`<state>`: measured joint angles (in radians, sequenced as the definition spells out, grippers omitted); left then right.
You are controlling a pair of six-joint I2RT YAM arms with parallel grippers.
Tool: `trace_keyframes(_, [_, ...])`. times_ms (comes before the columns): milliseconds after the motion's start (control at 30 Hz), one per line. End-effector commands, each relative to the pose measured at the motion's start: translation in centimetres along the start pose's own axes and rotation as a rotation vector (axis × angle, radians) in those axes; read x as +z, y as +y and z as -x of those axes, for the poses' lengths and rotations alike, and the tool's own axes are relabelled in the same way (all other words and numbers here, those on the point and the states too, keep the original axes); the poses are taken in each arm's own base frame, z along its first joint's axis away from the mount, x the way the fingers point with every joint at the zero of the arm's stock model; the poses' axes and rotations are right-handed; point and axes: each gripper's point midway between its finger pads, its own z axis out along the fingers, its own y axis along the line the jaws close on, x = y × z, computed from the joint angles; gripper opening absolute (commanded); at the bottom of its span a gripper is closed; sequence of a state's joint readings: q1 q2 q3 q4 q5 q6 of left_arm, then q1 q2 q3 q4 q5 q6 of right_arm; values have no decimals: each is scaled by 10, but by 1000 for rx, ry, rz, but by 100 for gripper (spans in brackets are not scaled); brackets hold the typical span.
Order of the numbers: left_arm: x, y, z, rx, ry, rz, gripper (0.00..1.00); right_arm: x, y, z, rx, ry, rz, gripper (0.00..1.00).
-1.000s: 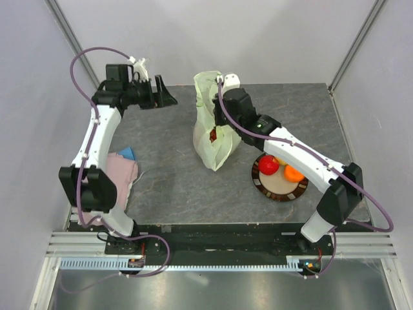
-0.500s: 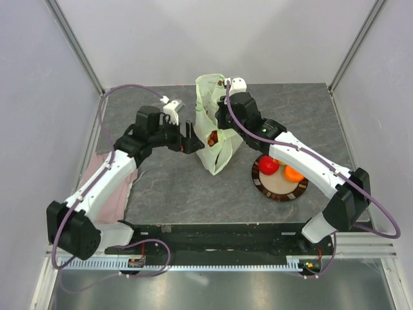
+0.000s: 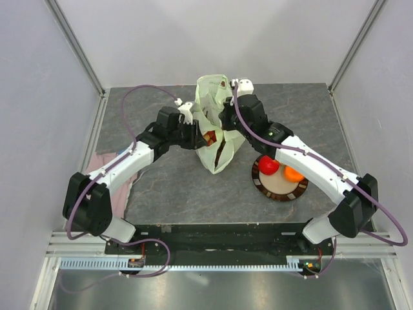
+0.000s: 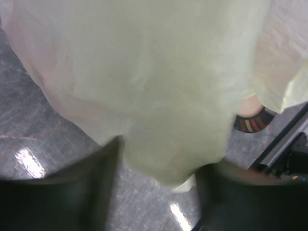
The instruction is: Place the fruits into the plastic bag
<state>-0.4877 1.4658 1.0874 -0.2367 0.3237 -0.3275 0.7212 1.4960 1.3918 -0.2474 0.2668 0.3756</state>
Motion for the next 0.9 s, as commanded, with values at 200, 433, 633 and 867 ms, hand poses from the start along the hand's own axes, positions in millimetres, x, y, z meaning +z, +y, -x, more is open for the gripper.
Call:
trace_keyframes(200, [-80, -49, 118, 101, -343, -140, 2, -25, -9, 84, 48, -140, 40, 0])
trace_keyframes(433, [-152, -77, 152, 33, -344, -387, 2, -35, -38, 134, 74, -222, -23, 0])
trace_keyframes(633, [-133, -38, 133, -32, -292, -340, 2, -12, -41, 114, 97, -171, -13, 0])
trace_keyframes(867, [-108, 7, 83, -62, -219, -224, 2, 23, -33, 44, 122, 2, 75, 0])
